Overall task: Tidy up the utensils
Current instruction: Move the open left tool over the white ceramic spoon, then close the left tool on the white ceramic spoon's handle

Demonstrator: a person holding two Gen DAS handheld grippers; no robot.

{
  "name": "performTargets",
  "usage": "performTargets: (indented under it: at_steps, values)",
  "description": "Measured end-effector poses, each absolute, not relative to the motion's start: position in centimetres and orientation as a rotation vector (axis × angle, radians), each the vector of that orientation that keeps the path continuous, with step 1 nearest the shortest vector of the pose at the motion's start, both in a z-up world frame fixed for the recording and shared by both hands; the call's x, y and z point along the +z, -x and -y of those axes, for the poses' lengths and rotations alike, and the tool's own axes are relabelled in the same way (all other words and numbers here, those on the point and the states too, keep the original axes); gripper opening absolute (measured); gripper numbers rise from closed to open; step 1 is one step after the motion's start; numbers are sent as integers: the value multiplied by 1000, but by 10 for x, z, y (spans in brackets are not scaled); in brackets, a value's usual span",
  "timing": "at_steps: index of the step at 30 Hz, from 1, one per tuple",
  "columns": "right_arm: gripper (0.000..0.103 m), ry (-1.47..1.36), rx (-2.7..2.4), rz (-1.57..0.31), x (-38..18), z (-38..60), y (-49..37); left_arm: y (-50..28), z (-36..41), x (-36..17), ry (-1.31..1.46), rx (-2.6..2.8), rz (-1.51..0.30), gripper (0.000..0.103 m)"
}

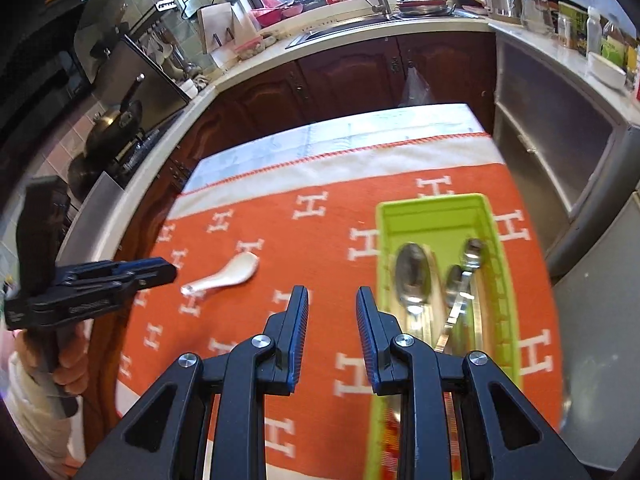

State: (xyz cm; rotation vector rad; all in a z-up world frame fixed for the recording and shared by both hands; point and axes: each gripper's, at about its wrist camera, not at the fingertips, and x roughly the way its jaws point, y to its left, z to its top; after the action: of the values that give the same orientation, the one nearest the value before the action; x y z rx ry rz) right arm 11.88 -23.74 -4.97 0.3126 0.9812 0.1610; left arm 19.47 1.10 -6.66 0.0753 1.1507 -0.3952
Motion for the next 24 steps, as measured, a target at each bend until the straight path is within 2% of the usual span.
performTargets:
  at_steps: [5, 13, 24]
  values:
    - [25, -358, 167, -1006, -61, 210, -146, -221, -19, -93, -131, -414, -1192, 24]
    - [25, -387, 184, -1075, -110, 173, -176, -246, -13, -146, -170, -514, -1265, 24]
    - [25, -417, 215, -1083, -151, 165, -196, -262, -4, -177, -215, -578, -1275, 24]
